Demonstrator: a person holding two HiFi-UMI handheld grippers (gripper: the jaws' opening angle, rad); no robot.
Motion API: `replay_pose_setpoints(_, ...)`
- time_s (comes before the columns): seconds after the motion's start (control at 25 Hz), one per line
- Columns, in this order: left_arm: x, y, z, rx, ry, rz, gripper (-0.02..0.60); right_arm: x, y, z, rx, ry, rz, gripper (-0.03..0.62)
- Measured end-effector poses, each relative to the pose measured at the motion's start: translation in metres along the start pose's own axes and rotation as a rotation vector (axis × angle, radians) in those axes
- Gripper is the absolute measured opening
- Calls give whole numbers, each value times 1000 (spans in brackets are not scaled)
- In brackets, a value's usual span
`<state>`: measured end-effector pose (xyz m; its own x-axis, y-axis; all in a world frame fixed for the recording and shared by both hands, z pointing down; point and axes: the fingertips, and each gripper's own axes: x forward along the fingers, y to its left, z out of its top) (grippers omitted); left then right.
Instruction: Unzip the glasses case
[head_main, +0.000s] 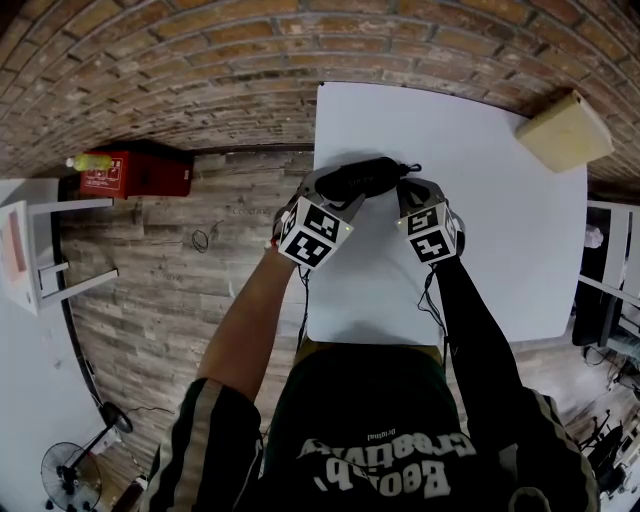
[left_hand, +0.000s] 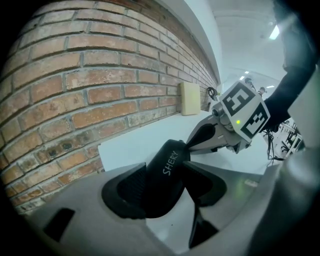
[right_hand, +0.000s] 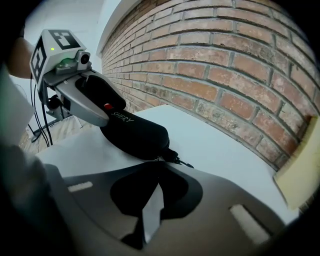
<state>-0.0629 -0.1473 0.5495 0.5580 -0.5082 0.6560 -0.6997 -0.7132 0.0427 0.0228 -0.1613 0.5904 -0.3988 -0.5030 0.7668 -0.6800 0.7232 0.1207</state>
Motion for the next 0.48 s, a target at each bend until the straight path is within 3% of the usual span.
replay_pose_setpoints(0.24,0,-1,0,14,16,17,229,-1,1,-2,-17,6,0,14)
replay_pose_setpoints(0.32,-5,-3,2,46,35,37,230,-2,1,-5,24,5,1,14)
replay_pose_setpoints(0.48,-20,-35,14,35,-31,18,214,-8,-2,-14,134,9,-9,14)
